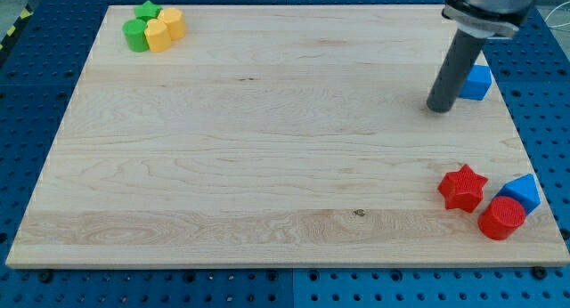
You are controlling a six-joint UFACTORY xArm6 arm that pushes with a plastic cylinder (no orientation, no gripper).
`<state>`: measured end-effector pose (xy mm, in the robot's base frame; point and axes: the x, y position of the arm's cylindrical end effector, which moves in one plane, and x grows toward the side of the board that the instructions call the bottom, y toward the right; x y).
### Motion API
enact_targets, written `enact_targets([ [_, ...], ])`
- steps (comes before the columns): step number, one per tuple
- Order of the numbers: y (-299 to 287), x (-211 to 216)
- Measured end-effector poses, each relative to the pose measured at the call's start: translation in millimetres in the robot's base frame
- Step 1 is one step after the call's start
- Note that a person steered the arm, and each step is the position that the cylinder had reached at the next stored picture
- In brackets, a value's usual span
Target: Push blue cube to red star
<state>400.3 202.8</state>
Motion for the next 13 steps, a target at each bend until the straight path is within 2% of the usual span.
enact_targets([
  [2, 5, -72],
  [3, 53, -76],
  [4, 84, -60],
  [5, 84, -49],
  [8, 62, -9],
  [10, 50, -20],
  [13, 18, 7],
])
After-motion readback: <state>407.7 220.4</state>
